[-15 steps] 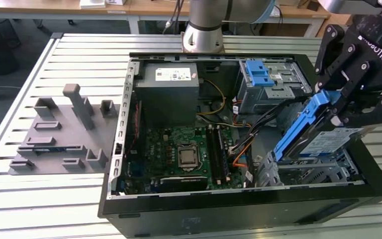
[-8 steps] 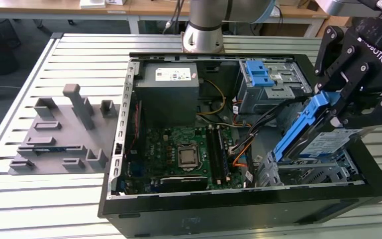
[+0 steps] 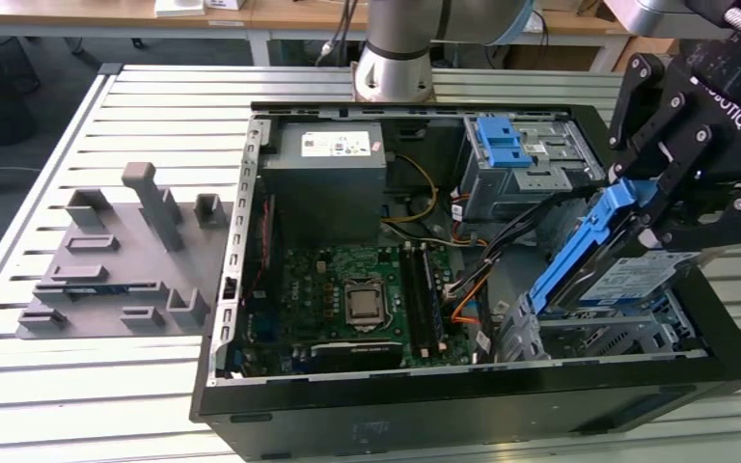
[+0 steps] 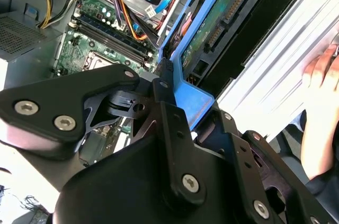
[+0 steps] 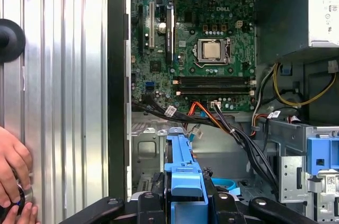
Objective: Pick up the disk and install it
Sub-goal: 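Insert the disk into the insertion slot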
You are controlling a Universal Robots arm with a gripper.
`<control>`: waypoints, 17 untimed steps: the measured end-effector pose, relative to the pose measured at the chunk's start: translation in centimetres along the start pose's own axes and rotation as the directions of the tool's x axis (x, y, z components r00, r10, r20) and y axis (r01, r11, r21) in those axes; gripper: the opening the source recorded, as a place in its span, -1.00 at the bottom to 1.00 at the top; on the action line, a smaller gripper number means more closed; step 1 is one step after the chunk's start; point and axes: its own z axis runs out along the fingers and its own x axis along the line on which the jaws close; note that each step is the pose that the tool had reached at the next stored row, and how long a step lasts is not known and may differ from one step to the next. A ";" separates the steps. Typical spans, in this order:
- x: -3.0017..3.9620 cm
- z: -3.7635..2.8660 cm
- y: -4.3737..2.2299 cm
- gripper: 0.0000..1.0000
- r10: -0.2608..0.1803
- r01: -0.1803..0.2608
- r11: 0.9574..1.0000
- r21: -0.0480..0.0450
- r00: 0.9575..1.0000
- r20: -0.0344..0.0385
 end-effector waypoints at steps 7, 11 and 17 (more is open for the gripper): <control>0.01 0.16 0.00 -0.26 0.000 0.000 1.000 0.000 1.000 0.000; 0.01 0.27 -0.01 -0.26 0.000 0.000 1.000 0.000 1.000 0.000; 0.02 0.47 -0.01 -0.26 0.000 0.000 1.000 0.000 1.000 -0.001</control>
